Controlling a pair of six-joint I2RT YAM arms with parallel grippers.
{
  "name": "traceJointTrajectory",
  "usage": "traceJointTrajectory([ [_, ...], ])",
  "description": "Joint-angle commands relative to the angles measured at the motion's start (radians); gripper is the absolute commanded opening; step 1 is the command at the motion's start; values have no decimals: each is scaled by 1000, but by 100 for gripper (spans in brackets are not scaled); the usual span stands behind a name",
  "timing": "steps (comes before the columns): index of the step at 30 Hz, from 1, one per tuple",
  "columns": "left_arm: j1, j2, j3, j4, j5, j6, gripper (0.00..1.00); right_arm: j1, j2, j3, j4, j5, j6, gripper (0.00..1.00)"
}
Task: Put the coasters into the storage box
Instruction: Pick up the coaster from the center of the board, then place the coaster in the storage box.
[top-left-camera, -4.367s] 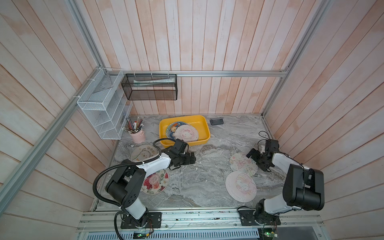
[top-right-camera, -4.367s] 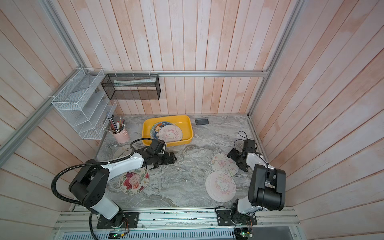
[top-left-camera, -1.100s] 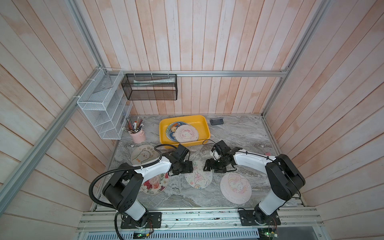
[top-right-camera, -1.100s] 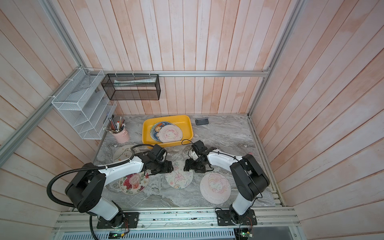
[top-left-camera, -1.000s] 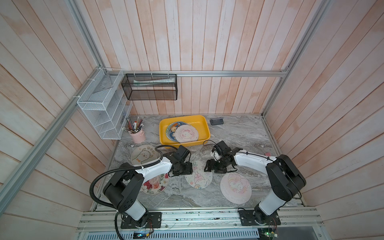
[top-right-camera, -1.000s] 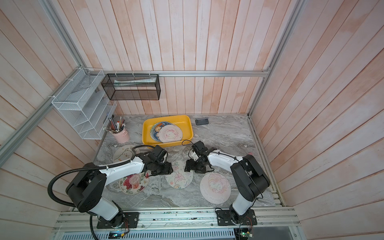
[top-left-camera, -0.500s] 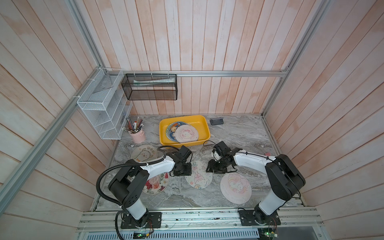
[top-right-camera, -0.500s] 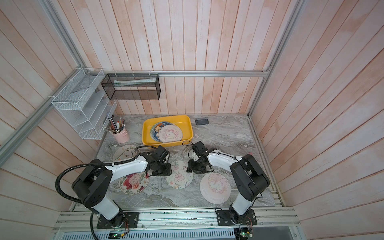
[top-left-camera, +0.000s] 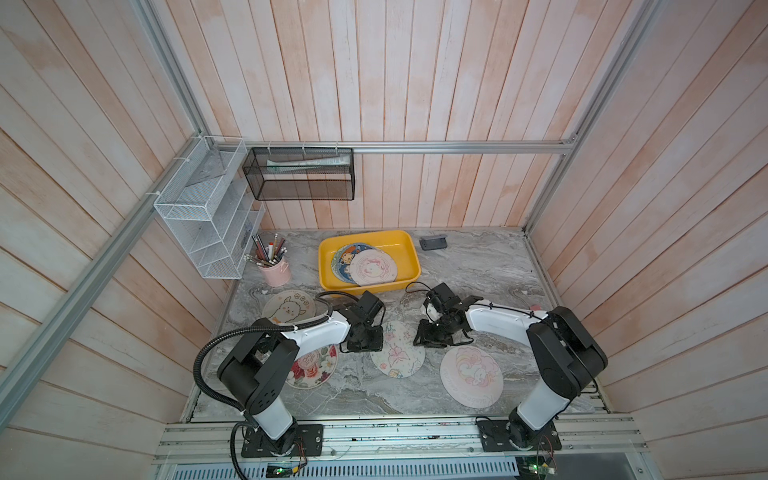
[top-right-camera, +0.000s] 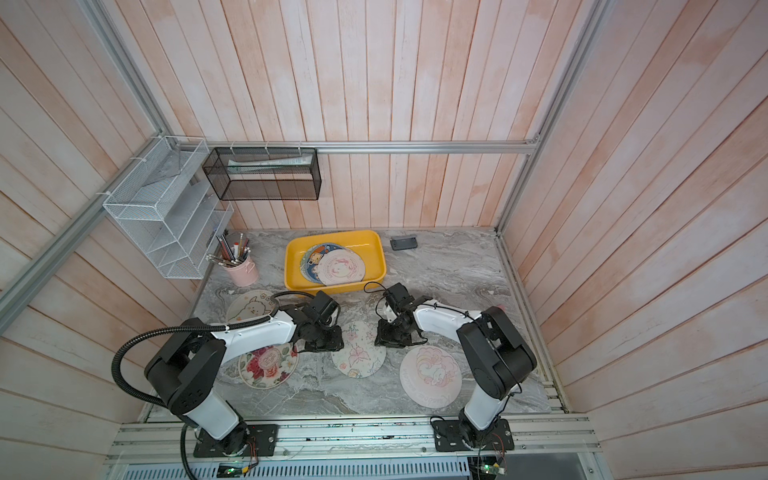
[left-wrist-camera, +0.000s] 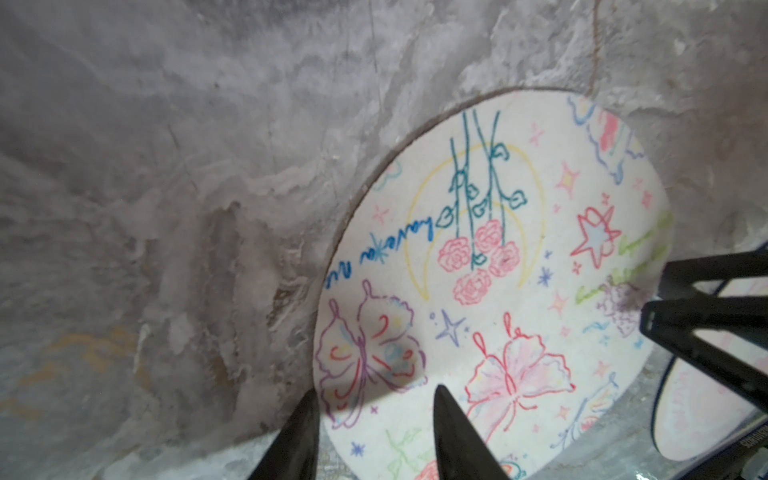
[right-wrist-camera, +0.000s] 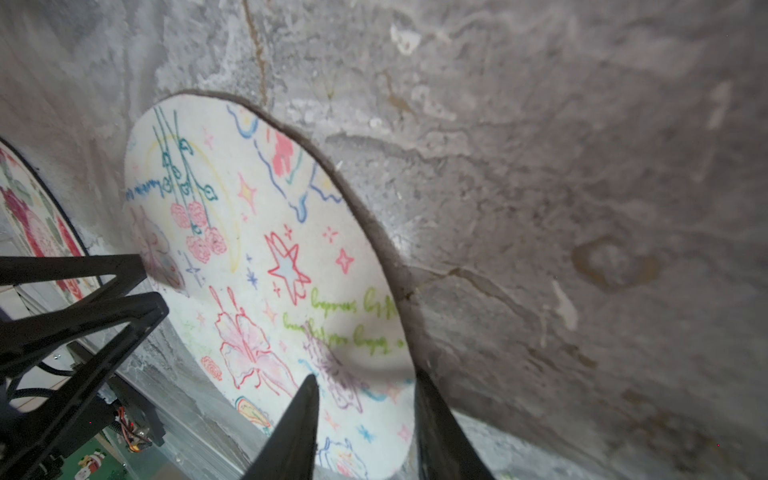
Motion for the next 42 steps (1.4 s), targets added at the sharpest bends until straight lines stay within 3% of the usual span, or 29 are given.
traceJointTrajectory([
  [1,-12,37,8,-17,21,15,46,10,31,-6,-10,-9,6,35],
  [5,-13,35,8,-17,21,14,46,10,32,-3,-5,-15,10,30],
  [11,-13,32,7,-17,19,14,45,10,33,8,3,-21,15,10],
  [16,-13,20,8,-17,15,12,49,9,7,23,-7,-20,22,1],
  [23,18,-40,-3,3,12,7,71,9,-77,137,-104,5,19,0],
  [28,68,-101,-38,33,27,2,82,8,-96,284,-166,-3,1,0],
  [36,107,-166,-94,51,26,-2,87,8,-27,578,-227,-13,-21,0],
  [42,113,-192,-129,69,29,-15,88,8,114,824,-206,-38,-21,0],
])
